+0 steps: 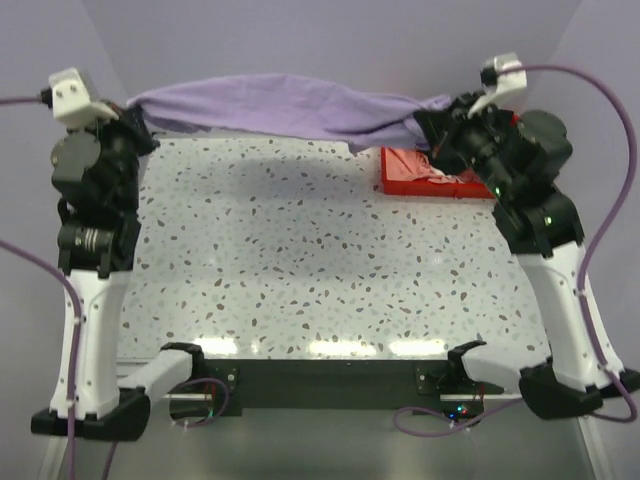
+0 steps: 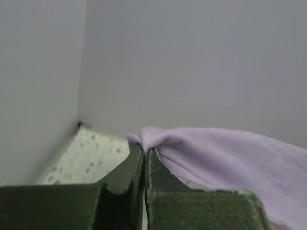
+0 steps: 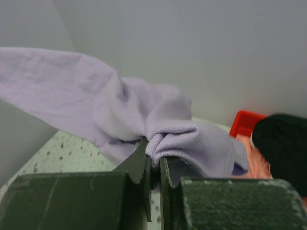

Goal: Fold and stack the t-shirts
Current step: Flatten the tshirt out

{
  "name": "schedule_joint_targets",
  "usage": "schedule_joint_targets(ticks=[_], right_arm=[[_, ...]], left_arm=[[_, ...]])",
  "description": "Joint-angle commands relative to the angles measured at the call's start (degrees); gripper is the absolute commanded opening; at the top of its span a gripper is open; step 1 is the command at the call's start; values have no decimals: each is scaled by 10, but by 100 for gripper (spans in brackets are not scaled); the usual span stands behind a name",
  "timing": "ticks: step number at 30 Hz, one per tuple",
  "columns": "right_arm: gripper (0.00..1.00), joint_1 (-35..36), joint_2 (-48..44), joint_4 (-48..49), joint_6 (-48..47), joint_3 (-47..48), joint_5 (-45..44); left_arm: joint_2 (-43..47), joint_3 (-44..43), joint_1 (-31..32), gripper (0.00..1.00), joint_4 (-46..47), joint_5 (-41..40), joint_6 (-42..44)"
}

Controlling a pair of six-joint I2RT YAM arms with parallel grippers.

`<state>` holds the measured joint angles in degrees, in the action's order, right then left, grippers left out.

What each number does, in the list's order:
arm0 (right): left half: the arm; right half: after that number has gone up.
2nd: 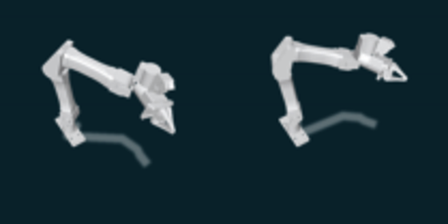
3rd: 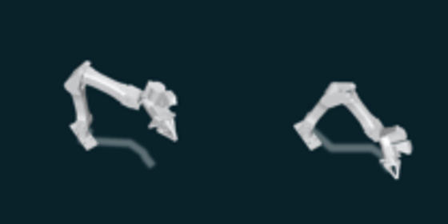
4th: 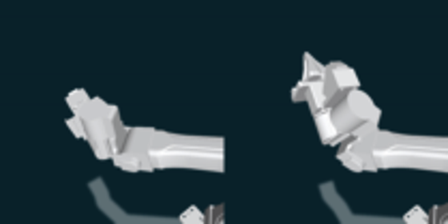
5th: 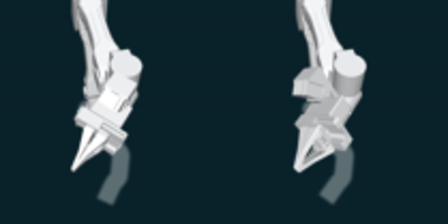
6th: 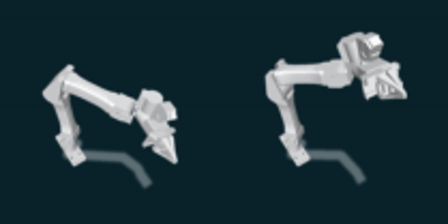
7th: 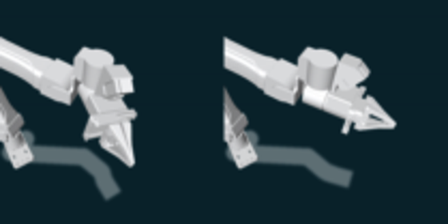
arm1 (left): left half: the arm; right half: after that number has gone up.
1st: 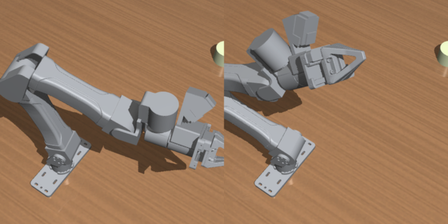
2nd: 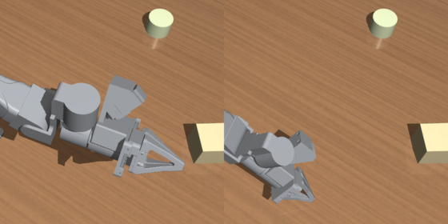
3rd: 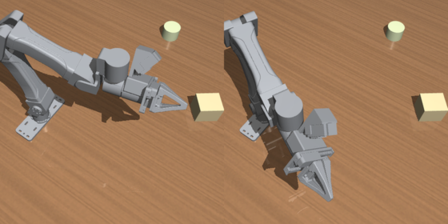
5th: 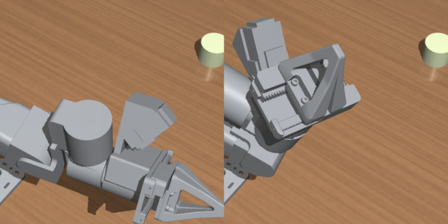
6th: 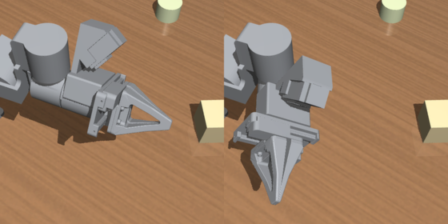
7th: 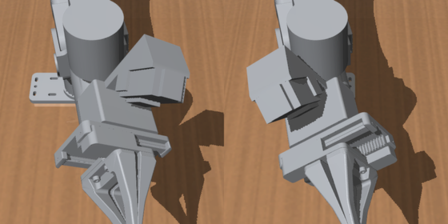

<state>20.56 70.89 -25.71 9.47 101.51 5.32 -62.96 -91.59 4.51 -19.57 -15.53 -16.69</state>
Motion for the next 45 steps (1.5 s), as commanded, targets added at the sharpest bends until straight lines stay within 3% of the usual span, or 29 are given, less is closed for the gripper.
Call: schedule_joint_targets(ticks=[1, 3, 4, 5, 6, 7, 9, 10, 13, 17, 25, 32, 38, 45], right_arm=[[0, -2, -106, -4, 19, -174, 14], [2, -1, -161, 3, 60, -330, 33], [4, -1, -206, 0, 75, -377, 38], [6, 0, -227, -6, 91, -418, 43], [12, -1, -243, -18, 110, -452, 56], [37, -1, -267, -44, 119, -510, 61], [57, -1, -283, -75, 143, -550, 58], [98, -1, -289, -107, 143, -569, 58], [99, -1, -293, -192, 140, -554, -11], [99, -2, -289, -222, 164, -542, -80], [99, -1, -251, -194, 154, -541, -95], [99, -1, -233, -108, 172, -563, -77], [99, -2, -218, -62, 165, -575, -65], [99, -2, -200, -49, 159, -585, -55]], left_arm=[[98, 204, -3, 0, -38, -88, -71], [207, 314, -3, 3, -36, -115, -170], [242, 407, -3, 7, -45, -123, -199], [301, 446, -3, 15, -69, -122, -223], [328, 480, -3, 41, -86, -121, -247], [350, 519, -3, 59, -147, -126, -313], [390, 528, -3, 66, -194, -140, -369], [397, 521, -3, 99, -211, -168, -361], [388, 476, -3, 100, -291, -250, -405], [354, 463, -3, 100, -253, -216, -375], [222, 498, -3, 100, -145, -56, -303], [128, 520, -4, 100, -155, -87, -350], [34, 563, -5, 100, -90, -82, -377], [-62, 557, -29, 89, -69, -106, -375]])
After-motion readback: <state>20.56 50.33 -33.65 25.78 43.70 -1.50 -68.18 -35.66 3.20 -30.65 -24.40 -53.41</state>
